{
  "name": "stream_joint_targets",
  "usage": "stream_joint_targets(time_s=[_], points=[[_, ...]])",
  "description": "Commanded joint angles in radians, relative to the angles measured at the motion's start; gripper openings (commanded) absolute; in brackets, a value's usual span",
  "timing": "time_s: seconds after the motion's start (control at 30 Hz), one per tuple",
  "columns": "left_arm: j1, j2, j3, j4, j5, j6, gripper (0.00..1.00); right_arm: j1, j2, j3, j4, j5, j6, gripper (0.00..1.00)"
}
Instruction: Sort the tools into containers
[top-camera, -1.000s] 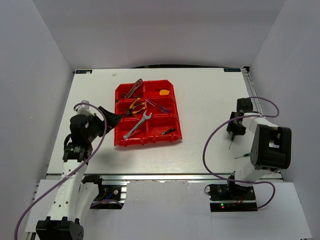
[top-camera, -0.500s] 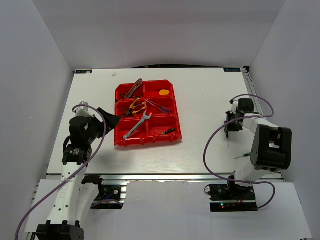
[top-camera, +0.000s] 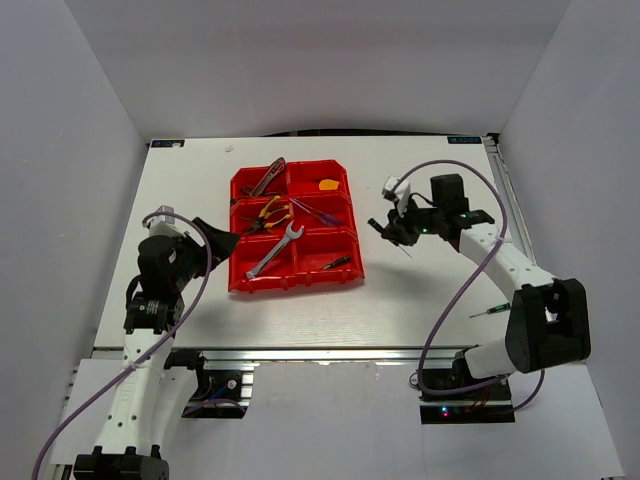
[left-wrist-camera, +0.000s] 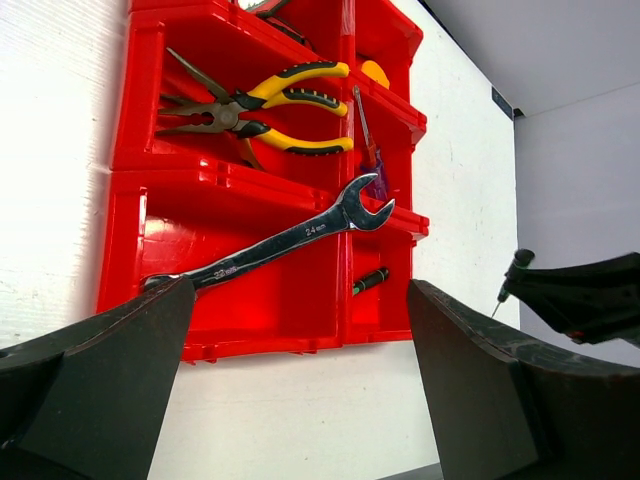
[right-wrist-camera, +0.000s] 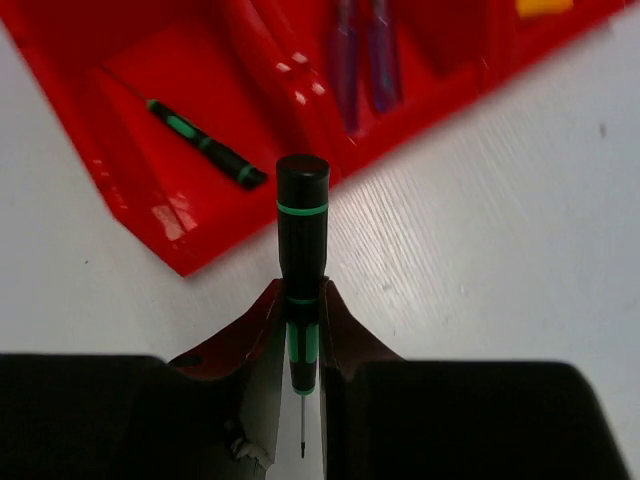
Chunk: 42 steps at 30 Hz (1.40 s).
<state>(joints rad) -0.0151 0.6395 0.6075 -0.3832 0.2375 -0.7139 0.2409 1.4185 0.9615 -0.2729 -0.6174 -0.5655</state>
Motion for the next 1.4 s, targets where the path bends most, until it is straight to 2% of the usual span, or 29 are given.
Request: stream_joint_targets(time_s=[0.0,0.1,0.3,0.53,0.83,0.93,0.97,1.03,1.13,1.17,1.37], points=[[0.006,-0.021,-0.011,-0.006,-0.018,0.014,0.98,0.093,-0.009,0.086,-0.08,-0.14,-0.239,0.0],[0.006,-0.026,-0.012,-0.006,-0.015,0.013,0.98,0.184,0.04,0.156,-0.126,-0.159,-0.347,0.0],[0.006,-0.043,-0.011,-0.017,-0.017,0.011,0.98,0.305,0.177,0.266,-0.086,-0.122,-0.364,0.0],[0.006,-0.084,-0.029,-0.022,-0.015,-0.01,0.98,0.353,0.244,0.312,-0.057,-0.12,-0.34,0.0],[0.006,-0.089,-0.006,-0.046,-0.021,-0.006,0.98,0.397,0.292,0.301,0.011,-0.111,-0.274,0.1],[0.006,-0.103,0.0,-0.062,-0.032,-0.006,0.98,0.403,0.31,0.302,0.027,-0.096,-0.257,0.18],[0.006,-0.109,-0.002,-0.069,-0.036,-0.006,0.98,0.405,0.316,0.299,0.031,-0.09,-0.254,0.26],[0.006,-0.127,-0.002,-0.083,-0.041,-0.009,0.98,0.405,0.323,0.298,0.031,-0.076,-0.254,0.35],[0.006,-0.141,0.0,-0.097,-0.049,-0.009,0.98,0.406,0.32,0.306,0.006,-0.068,-0.264,0.41],[0.006,-0.15,0.0,-0.103,-0.049,-0.01,0.98,0.403,0.315,0.306,-0.002,-0.067,-0.266,0.46],[0.006,-0.169,0.0,-0.112,-0.05,-0.013,0.98,0.384,0.215,0.299,-0.093,-0.067,-0.301,0.49]])
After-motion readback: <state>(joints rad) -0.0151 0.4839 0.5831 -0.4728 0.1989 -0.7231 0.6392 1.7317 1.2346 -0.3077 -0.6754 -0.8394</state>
